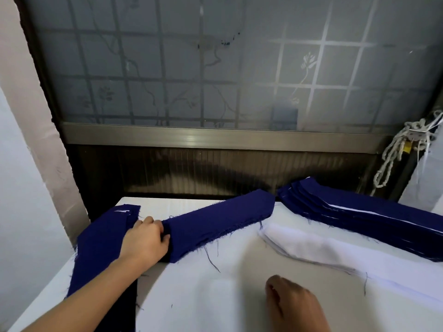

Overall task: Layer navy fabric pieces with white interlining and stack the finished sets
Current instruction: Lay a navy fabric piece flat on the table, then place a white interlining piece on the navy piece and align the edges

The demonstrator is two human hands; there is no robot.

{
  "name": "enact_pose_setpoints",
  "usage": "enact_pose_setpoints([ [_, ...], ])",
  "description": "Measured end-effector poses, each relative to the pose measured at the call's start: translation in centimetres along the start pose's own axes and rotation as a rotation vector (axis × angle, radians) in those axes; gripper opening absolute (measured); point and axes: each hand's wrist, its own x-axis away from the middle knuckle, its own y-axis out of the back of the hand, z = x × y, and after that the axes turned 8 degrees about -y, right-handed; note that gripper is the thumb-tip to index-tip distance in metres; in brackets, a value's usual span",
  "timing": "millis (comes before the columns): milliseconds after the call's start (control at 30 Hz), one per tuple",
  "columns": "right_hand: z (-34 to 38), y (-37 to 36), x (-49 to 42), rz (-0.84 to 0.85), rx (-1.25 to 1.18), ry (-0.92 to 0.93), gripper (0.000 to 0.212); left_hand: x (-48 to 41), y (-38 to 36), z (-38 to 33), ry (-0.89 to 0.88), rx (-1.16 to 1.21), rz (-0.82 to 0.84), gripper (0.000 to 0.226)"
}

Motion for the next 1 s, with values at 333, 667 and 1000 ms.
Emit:
enact_pose_setpoints([
  [333,-7.5,0.5,-1.8,0.005,0.077,-0.088,0.014,0.1,-0.5,-1.5,0.118,0.045,0.091,0.024],
  [667,-7.8,0.4,-1.7,0.009,0.084,-0.073,0.015,1.9,-2.4,-2.0,-0.120,0.117,0.026,0.014],
  [1000,-7.8,0.3,-2.0,0.018,0.129,-0.133,0.011,1.4,-2.1,-2.3,0.199,0.604,-0.201,0.042],
])
